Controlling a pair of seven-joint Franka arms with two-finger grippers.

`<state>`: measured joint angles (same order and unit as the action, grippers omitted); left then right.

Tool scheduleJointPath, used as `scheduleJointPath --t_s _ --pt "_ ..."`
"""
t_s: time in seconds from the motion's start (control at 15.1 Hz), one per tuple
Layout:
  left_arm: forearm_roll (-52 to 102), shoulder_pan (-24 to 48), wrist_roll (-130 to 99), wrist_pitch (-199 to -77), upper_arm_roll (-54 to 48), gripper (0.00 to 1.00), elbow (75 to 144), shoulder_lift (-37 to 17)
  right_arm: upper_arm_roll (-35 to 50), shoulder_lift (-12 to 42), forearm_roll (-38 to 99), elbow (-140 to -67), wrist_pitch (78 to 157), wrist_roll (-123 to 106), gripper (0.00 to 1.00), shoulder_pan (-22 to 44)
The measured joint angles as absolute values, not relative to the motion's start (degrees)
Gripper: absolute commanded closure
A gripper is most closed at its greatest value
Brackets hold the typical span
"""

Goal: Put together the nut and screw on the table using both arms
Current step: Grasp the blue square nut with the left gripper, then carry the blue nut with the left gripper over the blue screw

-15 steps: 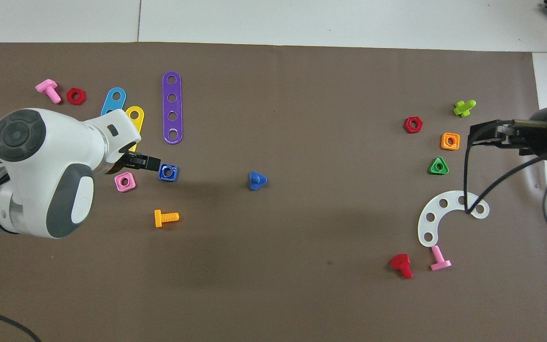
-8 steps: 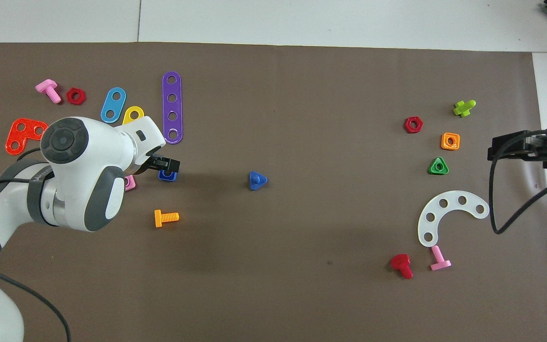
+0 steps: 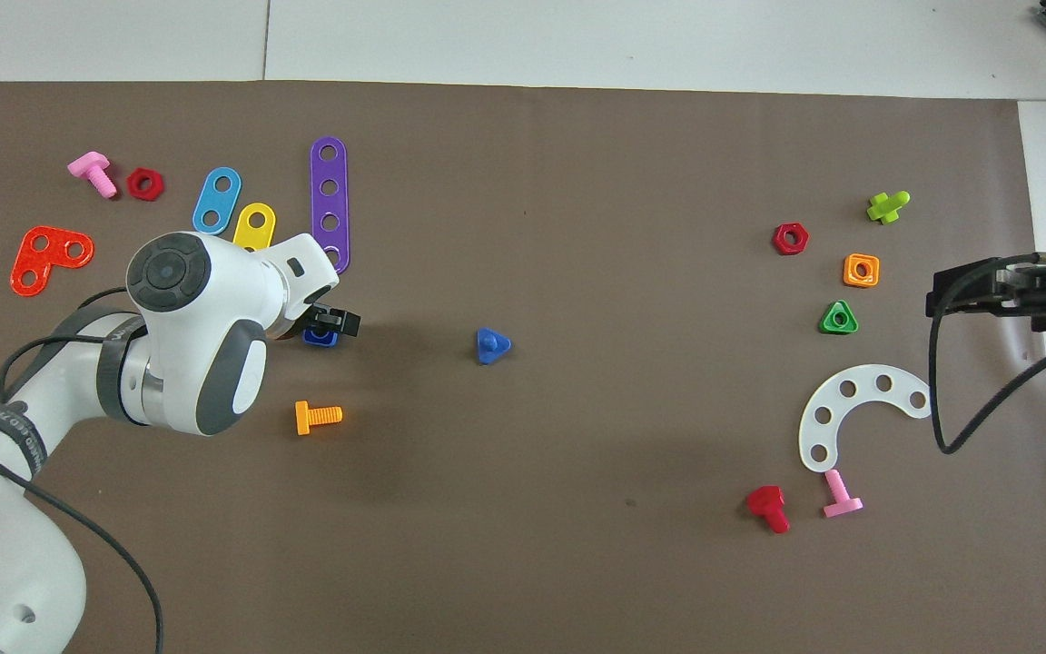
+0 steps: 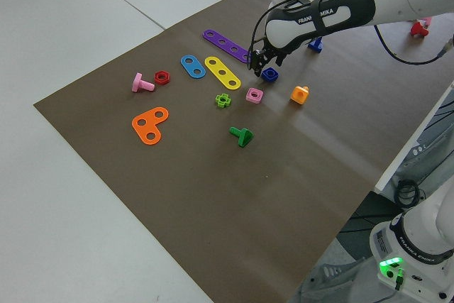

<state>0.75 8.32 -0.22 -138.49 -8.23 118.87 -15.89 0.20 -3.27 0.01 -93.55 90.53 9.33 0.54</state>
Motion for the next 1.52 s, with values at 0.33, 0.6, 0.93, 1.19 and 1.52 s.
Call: scheduleJointPath --t_s 0.33,0.6,0.93,1.19,1.52 --pt "0.7 8.5 -0.3 -138.5 -8.2 0.24 119.5 -15.9 0.2 -3.3 0.0 -93.6 90.2 9.3 0.0 0.6" --pt "0.7 8.5 -0.7 -138.5 -8.2 0.75 119.6 -15.9 0.2 -3.3 0.0 -93.6 90.2 9.3 0.0 0.6" --pt "0.7 8.5 -1.0 -138.3 -8.1 1.0 119.5 -15.7 0.2 -3.3 0.0 -93.6 90.2 9.3 0.0 0.6" --pt "-0.2 9.0 -3.3 -133.1 -8.3 1.0 114.6 -15.7 0.3 -3.3 0.0 -93.6 90.2 8.4 0.0 0.6" --pt "-5.8 11.1 -14.1 -125.6 -12.0 1.0 105.9 -16.7 0.2 -3.3 0.0 -93.6 90.1 6.1 0.0 0.6"
